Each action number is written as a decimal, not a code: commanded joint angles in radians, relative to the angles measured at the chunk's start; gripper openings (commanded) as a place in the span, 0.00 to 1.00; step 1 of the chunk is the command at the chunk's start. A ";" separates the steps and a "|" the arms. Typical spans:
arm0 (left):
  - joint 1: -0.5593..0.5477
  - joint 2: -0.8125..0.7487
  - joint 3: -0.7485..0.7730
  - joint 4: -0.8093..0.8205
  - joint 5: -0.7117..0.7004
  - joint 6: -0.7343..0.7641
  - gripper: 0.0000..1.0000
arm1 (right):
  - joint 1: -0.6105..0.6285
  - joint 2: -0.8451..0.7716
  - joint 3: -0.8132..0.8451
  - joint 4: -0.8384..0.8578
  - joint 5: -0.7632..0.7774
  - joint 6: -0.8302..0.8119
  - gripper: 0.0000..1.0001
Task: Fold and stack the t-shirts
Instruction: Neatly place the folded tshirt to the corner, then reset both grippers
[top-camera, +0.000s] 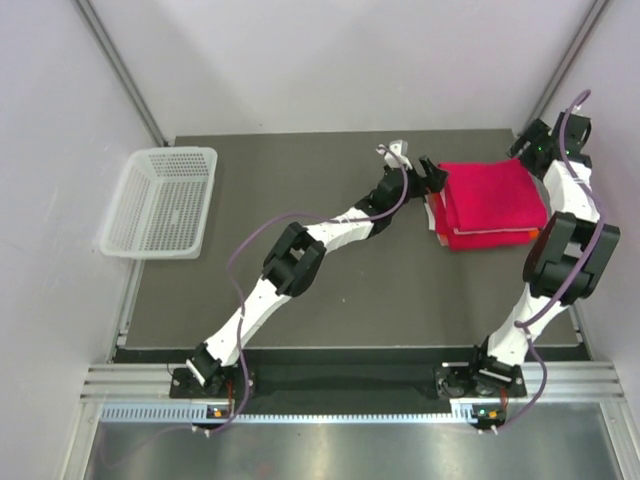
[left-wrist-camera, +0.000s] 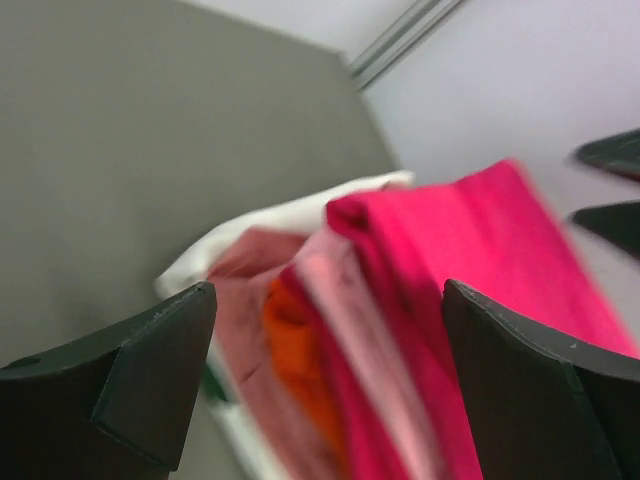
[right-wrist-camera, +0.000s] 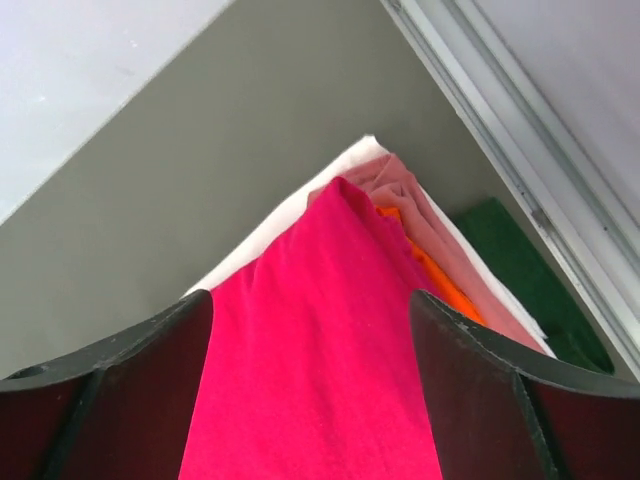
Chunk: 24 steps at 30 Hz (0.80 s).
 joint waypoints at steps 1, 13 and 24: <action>-0.012 -0.261 -0.135 0.011 -0.050 0.141 0.99 | -0.001 -0.163 -0.013 0.075 0.028 0.002 0.79; 0.057 -1.083 -0.997 -0.158 -0.254 0.325 0.97 | 0.181 -0.653 -0.363 0.012 0.059 -0.150 1.00; 0.098 -1.646 -1.615 -0.266 -0.435 0.351 0.97 | 0.529 -1.003 -0.810 0.176 0.247 -0.172 1.00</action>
